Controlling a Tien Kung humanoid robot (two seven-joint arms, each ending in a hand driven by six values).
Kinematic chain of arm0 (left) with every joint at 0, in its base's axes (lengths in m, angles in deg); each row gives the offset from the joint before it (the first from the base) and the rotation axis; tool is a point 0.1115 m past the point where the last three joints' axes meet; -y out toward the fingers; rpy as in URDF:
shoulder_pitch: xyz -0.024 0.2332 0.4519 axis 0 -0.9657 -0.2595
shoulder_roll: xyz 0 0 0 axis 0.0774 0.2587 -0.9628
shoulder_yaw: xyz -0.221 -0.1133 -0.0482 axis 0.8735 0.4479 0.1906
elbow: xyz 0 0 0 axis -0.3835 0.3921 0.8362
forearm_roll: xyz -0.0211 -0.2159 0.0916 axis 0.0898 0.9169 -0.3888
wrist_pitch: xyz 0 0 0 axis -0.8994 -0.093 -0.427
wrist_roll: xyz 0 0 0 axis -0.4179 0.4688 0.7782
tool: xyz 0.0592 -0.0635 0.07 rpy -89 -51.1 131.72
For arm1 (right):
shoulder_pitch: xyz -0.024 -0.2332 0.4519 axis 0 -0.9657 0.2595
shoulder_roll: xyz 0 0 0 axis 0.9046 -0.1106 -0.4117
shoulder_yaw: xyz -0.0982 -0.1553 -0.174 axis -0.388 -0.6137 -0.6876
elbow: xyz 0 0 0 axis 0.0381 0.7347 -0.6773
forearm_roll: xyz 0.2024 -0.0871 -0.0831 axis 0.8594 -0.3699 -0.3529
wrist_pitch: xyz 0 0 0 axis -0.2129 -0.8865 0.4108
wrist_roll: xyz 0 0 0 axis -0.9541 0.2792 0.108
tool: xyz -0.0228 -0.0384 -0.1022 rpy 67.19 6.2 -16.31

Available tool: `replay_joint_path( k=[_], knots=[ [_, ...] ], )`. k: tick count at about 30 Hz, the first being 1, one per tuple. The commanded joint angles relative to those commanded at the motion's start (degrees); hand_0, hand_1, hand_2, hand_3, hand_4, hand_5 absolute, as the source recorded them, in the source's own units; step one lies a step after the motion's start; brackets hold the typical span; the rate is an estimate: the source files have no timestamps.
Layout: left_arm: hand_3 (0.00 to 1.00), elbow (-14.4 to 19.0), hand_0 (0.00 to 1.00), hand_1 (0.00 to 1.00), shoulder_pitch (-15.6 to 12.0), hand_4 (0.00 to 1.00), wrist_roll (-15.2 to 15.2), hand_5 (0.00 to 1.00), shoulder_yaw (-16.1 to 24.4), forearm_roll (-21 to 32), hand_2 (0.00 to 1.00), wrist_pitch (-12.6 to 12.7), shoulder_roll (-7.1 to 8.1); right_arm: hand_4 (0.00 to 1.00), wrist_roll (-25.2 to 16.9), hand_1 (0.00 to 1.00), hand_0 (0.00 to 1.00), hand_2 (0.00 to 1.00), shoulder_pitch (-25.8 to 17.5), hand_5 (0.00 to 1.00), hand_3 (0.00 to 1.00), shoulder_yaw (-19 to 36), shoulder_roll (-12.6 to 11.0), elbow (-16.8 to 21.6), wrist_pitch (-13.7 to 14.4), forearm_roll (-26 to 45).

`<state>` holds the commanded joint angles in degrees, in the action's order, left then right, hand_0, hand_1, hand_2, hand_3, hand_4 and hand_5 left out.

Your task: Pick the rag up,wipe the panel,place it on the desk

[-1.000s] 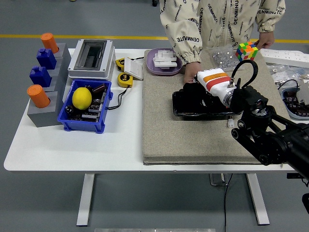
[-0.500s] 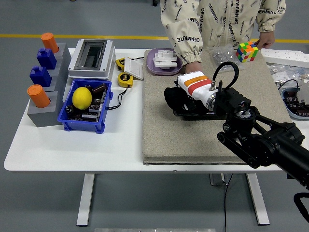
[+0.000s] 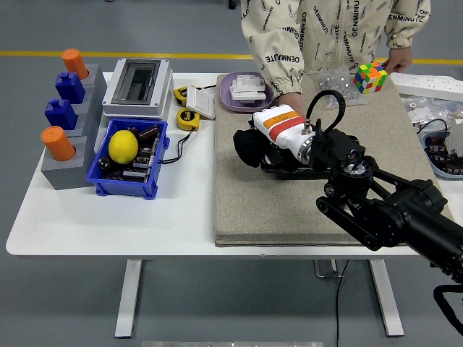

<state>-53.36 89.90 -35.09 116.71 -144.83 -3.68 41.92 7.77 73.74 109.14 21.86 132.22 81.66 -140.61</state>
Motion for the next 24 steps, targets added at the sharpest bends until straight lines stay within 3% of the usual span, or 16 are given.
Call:
replay_joint_path(
  k=[10, 24],
  knots=[
    [0.56, -0.07, 0.604, 0.636, -0.22, 0.634, 0.03, 0.442, 0.23, -0.13, 0.635, -0.02, -0.11, 0.909, 0.08, 0.313, 0.222, 0.377, -1.43, 0.035, 0.374, 1.79, -3.37, -2.39, -0.18, -0.5],
    [0.56, 0.08, 0.604, 0.636, -0.68, 0.634, 0.03, 0.442, 0.21, -0.22, 0.635, 0.01, -0.07, 0.909, 0.2, 0.313, 0.223, 0.377, -3.54, 0.034, 0.375, 5.74, -10.66, -3.27, -0.31, -1.27]
  ],
)
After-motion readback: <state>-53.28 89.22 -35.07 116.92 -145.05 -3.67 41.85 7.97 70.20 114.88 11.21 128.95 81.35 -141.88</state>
